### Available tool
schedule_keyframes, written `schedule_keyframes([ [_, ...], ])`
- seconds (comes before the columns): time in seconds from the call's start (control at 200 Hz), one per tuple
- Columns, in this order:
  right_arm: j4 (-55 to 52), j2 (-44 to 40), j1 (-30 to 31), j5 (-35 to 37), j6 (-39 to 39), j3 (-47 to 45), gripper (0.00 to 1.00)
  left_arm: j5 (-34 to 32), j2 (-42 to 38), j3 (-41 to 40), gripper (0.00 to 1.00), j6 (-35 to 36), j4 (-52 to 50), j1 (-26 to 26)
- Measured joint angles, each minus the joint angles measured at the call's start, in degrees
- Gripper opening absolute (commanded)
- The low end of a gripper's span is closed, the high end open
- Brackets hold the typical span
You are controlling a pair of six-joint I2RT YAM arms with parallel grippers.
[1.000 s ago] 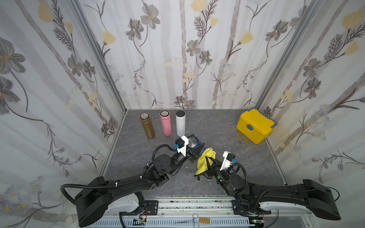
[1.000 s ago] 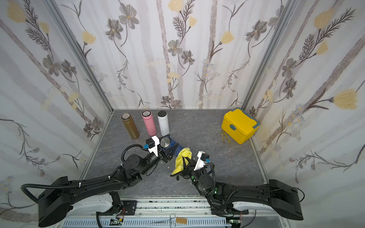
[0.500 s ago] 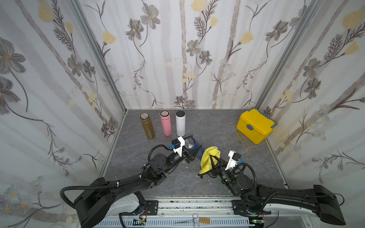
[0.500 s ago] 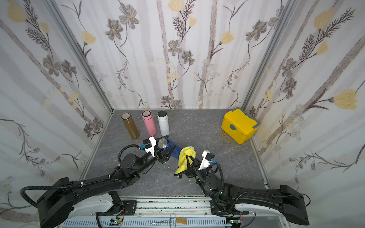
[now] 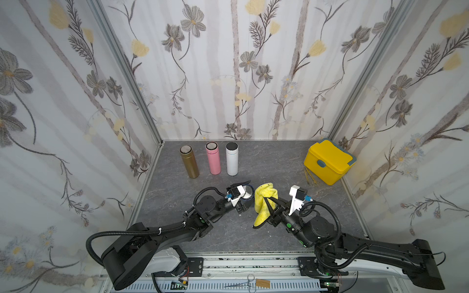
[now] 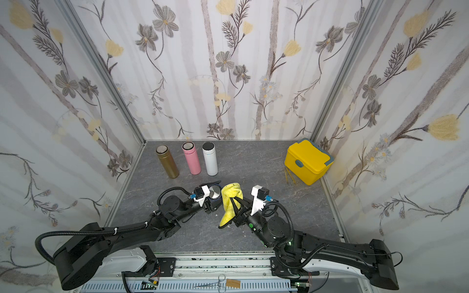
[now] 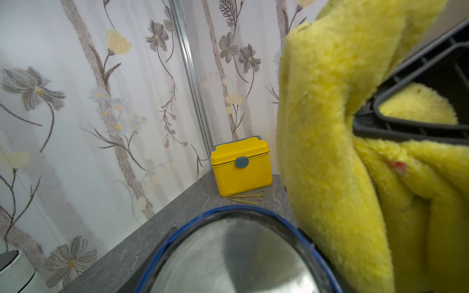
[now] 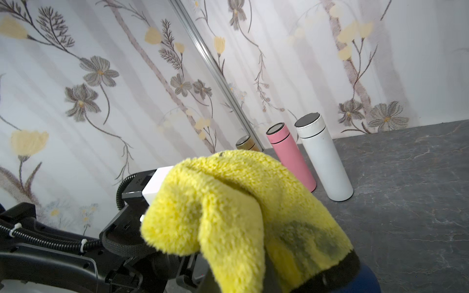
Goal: Wipe the surface of the thermos
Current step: Wipe the dirt from the surface of the thermos.
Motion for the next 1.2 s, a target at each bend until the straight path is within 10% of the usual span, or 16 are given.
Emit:
schedule_keyframes([
  [0.565,-10.05,11.50,-0.22,-4.26,1.64,7.87,0.00,-2.71,2.84,-5.92,0.00,13.73,3.74,0.09],
  [1.199,-7.08,18.21,-6.47,-16.24,6.47,8.81,0.00,-4.48,-1.22,-7.76,0.00,13.94,-1.49,0.02],
])
